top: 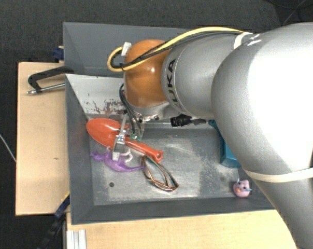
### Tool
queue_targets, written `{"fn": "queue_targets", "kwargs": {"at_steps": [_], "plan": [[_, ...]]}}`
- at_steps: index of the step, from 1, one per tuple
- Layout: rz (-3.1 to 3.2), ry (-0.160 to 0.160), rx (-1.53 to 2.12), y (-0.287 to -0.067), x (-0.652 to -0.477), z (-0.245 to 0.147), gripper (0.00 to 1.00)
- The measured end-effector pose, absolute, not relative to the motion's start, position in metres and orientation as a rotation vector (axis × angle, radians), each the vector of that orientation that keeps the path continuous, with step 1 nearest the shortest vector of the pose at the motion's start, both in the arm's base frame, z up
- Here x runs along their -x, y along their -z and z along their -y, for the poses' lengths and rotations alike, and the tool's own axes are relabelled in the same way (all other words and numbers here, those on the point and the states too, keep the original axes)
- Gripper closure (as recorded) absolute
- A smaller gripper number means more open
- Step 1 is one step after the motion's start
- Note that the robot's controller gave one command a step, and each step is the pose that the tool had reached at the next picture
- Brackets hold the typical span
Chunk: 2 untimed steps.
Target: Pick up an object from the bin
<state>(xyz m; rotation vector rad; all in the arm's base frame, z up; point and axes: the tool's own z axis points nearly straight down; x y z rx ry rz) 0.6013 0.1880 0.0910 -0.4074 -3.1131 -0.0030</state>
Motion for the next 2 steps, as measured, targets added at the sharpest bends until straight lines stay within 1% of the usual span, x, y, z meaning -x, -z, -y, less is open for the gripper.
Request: {"fn": "queue_targets", "kwargs": {"at_steps": [1, 2], "plan": [[3.126, 0.005, 0.381, -0.099, -0.591, -0.190, 0.00], [3.076, 0.009, 0.675, -0.081, -0.594, -0.206, 0.00]]}}
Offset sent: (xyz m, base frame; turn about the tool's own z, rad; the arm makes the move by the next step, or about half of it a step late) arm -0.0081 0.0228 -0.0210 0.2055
